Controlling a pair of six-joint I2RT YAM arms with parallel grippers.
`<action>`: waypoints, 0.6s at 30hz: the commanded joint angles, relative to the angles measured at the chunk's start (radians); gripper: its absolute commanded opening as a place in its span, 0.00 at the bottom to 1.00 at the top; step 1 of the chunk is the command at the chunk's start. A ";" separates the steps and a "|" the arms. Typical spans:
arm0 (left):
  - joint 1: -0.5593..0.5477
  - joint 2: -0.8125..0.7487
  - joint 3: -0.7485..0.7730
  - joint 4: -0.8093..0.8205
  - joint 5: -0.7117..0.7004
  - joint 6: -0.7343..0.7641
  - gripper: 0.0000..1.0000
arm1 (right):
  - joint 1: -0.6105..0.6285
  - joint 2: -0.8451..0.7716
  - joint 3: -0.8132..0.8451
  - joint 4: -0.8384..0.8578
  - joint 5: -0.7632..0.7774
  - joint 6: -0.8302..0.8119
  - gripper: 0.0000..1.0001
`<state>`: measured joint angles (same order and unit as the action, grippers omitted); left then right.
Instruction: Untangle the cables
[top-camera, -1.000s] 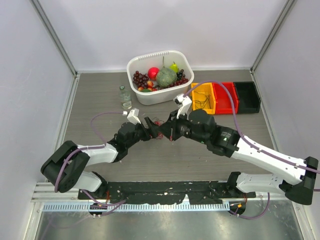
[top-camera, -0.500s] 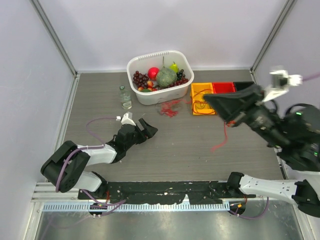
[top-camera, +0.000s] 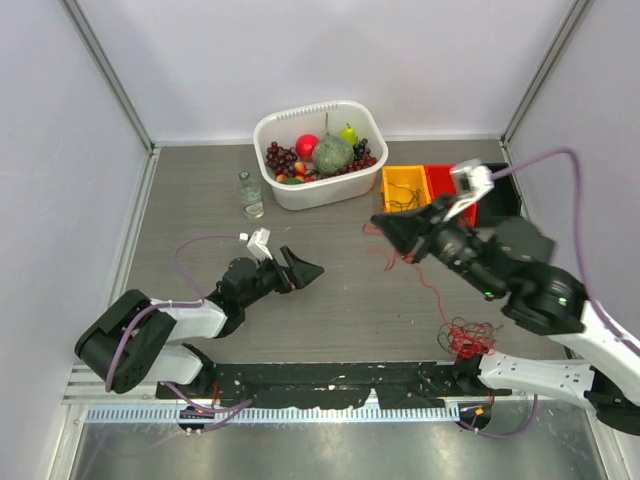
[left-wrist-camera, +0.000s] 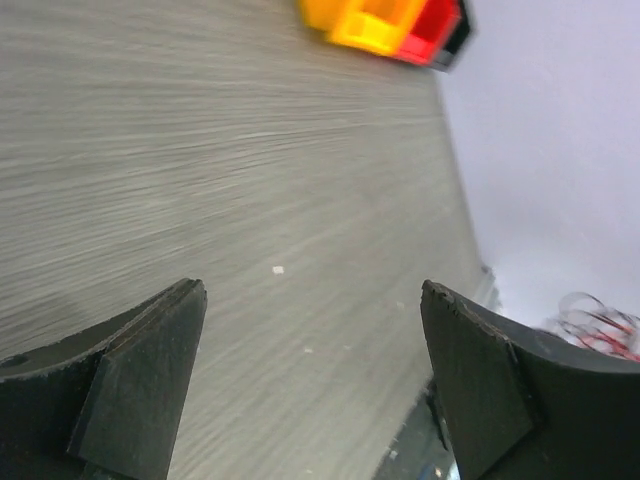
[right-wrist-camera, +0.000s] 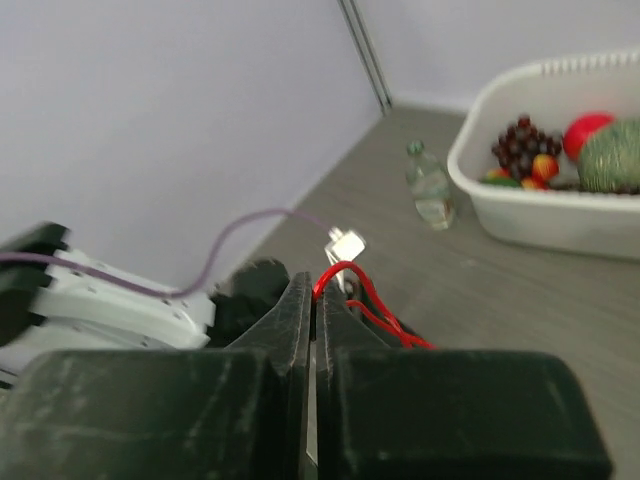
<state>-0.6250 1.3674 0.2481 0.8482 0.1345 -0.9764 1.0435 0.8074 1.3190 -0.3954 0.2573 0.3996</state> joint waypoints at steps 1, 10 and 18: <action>0.001 -0.125 0.013 0.166 0.209 0.062 0.92 | 0.004 0.009 -0.086 0.026 -0.016 0.030 0.01; -0.044 -0.266 0.092 0.038 0.192 0.189 0.93 | 0.004 0.029 -0.144 0.084 -0.105 0.051 0.01; -0.108 -0.252 0.154 -0.023 0.102 0.369 0.88 | 0.004 0.079 -0.122 0.142 -0.170 0.065 0.01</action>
<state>-0.6971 1.1290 0.3374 0.8585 0.2985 -0.7639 1.0435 0.8684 1.1778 -0.3416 0.1299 0.4511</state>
